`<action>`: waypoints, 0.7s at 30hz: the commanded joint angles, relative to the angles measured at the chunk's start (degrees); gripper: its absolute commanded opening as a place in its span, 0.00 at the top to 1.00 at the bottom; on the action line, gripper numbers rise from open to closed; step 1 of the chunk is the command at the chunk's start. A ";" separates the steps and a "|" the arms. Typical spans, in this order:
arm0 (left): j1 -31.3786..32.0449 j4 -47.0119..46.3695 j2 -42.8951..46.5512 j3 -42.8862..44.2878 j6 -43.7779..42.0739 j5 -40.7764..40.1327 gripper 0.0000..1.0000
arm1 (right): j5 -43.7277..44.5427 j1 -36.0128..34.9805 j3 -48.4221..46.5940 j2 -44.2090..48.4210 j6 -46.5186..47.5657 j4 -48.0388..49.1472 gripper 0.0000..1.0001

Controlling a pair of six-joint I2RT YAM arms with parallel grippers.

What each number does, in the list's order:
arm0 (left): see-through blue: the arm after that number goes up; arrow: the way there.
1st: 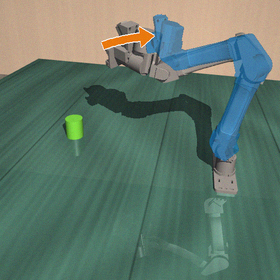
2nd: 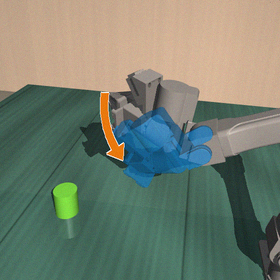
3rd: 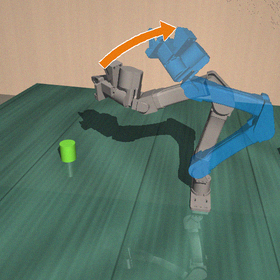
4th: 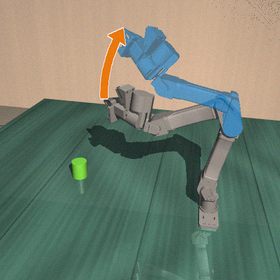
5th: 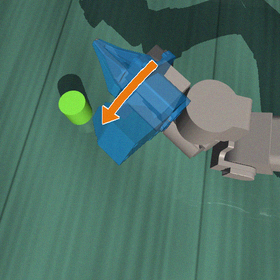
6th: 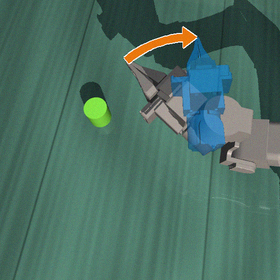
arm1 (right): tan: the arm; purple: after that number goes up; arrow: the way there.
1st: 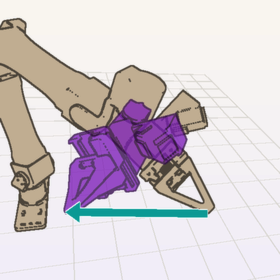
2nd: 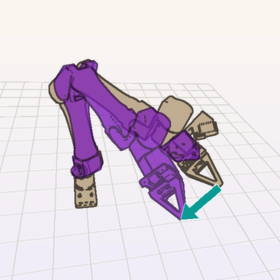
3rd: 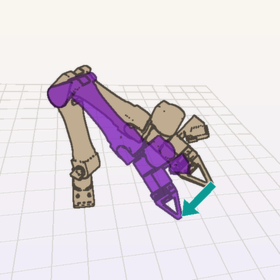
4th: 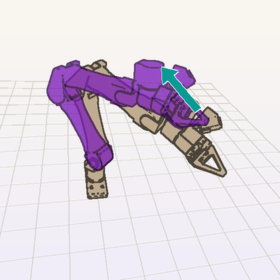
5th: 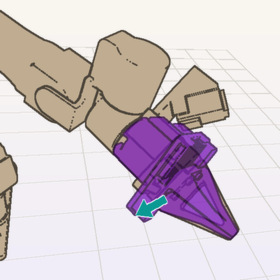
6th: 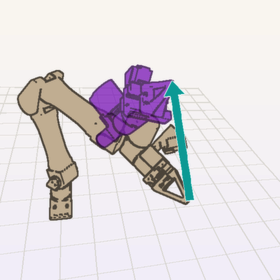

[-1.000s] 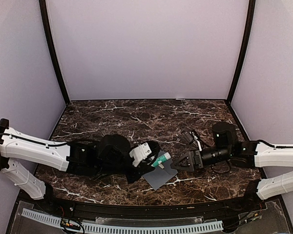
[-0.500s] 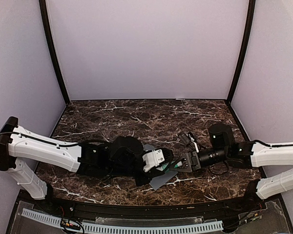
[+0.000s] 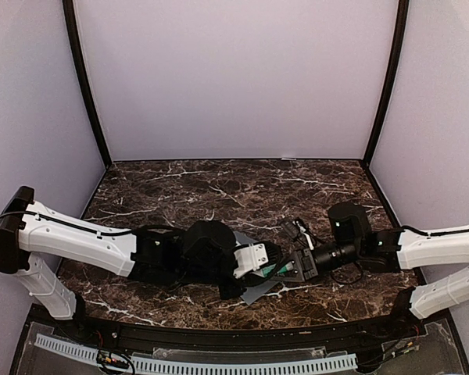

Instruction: Place the letter into the envelope and seal it

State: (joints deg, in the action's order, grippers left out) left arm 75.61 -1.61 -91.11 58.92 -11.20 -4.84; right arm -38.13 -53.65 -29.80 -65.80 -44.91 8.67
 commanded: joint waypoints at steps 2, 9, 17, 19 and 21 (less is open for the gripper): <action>0.69 0.50 -0.48 1.71 -0.87 1.17 1.00 | 0.91 -0.84 0.22 -0.68 0.33 2.32 0.67; 1.15 0.73 -0.73 1.75 -1.27 1.17 1.00 | 1.09 -1.01 0.27 -0.90 0.13 3.02 0.63; 1.20 0.61 -0.89 1.70 -1.46 0.25 1.00 | 0.31 -2.19 1.01 -0.53 -0.35 3.72 0.86; 1.20 0.58 -0.89 1.68 -1.47 0.19 1.00 | 0.45 -2.65 1.17 -0.13 -0.43 3.73 0.90; 1.20 0.67 -0.81 1.61 -1.45 0.18 1.00 | 0.68 -2.85 1.38 0.34 -0.29 3.45 1.00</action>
State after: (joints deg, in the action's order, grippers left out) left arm 76.69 -0.86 -91.94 59.07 -12.05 -4.05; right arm -36.82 -55.11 -29.12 -66.52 -45.19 9.52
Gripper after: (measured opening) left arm 0.235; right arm 0.187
